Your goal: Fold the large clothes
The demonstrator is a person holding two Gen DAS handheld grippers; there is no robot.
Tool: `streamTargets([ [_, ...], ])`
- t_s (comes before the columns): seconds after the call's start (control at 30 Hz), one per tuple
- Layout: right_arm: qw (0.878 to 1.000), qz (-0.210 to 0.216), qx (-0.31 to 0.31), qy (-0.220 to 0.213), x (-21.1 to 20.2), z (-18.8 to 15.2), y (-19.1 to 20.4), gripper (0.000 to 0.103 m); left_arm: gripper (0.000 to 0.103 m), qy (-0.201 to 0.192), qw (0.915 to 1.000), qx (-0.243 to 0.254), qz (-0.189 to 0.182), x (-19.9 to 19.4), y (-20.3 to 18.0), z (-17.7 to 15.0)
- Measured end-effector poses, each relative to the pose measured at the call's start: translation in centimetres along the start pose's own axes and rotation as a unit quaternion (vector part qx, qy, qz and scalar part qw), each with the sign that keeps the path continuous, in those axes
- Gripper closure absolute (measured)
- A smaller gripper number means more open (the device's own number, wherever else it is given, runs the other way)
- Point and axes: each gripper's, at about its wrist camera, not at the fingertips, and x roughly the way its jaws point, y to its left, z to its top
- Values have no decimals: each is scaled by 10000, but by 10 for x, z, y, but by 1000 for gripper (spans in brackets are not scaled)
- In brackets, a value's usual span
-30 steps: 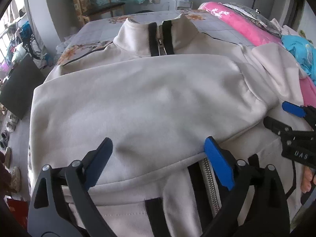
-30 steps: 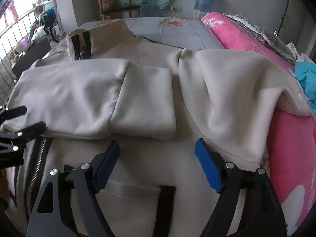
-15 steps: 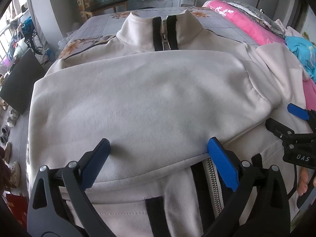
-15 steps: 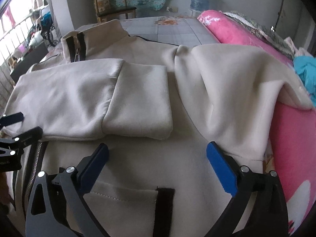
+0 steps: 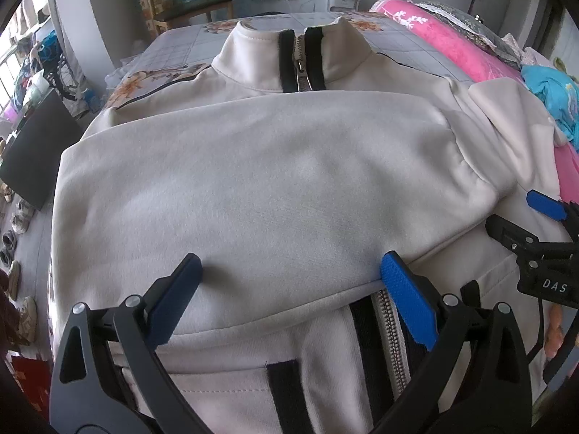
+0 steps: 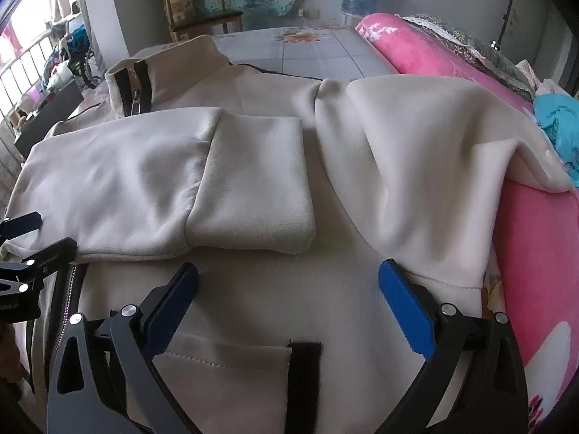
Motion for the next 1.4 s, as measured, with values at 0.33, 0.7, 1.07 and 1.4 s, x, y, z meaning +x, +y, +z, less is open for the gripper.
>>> streamTargets([
  [0.33, 10000, 67, 40, -29, 1, 0, -3, 6, 7, -183, 9994, 71, 272, -15, -7, 16],
  [0.7, 9996, 228, -182, 58, 1, 0, -6, 6, 7, -147, 9977, 236, 617, 1, -21, 14],
  [1.07, 9967, 698, 199, -365, -60, 23, -76, 6, 7, -102, 9996, -10, 268, 5, -10, 11],
  [1.4, 9612, 543, 2655, -520, -77, 54, -294, 12, 7, -30, 10000, -9, 75, 9, -4, 13],
])
